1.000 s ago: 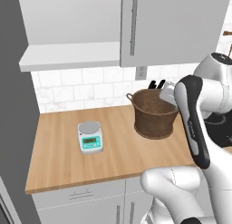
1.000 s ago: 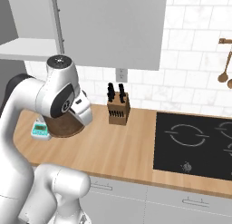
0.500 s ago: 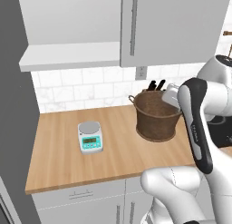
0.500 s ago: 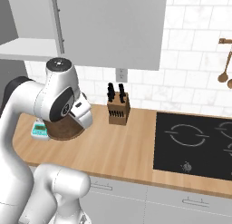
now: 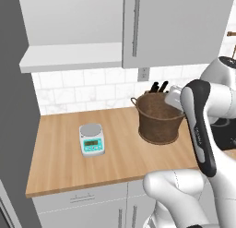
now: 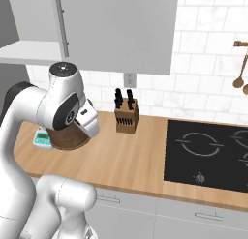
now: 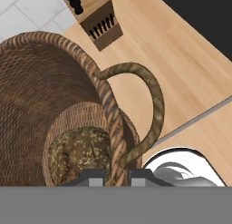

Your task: Open the cabinet, pick up the bread from the cabinet and place it in the basket. Then move the basket to the dining counter.

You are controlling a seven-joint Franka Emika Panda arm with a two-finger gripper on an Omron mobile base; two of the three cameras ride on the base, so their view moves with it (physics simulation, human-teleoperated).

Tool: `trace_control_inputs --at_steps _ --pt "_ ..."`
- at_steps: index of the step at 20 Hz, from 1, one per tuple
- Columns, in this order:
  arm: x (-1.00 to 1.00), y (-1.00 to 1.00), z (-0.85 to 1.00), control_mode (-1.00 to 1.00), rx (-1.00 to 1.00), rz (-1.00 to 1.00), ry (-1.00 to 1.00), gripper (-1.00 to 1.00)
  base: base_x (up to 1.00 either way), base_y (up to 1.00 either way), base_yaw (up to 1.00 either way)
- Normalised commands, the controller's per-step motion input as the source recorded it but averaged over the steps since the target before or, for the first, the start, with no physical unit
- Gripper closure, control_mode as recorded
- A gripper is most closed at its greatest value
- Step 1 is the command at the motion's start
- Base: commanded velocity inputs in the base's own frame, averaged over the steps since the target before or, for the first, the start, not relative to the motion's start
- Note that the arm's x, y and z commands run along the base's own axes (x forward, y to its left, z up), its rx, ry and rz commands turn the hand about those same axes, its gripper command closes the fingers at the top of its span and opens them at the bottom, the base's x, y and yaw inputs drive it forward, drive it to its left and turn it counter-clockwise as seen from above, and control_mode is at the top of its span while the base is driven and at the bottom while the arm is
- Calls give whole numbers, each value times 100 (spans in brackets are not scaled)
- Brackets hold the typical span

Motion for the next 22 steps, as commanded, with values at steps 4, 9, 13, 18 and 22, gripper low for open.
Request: trace_control_inputs --at_steps 4,9,13,18,22 --pt "-1 0 0 100 0 0 0 100 -7 0 0" --pt "0 0 0 100 0 0 0 100 -83 -20 -8" --pt "0 0 0 100 0 0 0 100 -82 -37 -47" --pt "0 0 0 100 0 0 0 100 -32 0 -92" --pt "0 0 0 100 0 0 0 100 -5 0 -100"
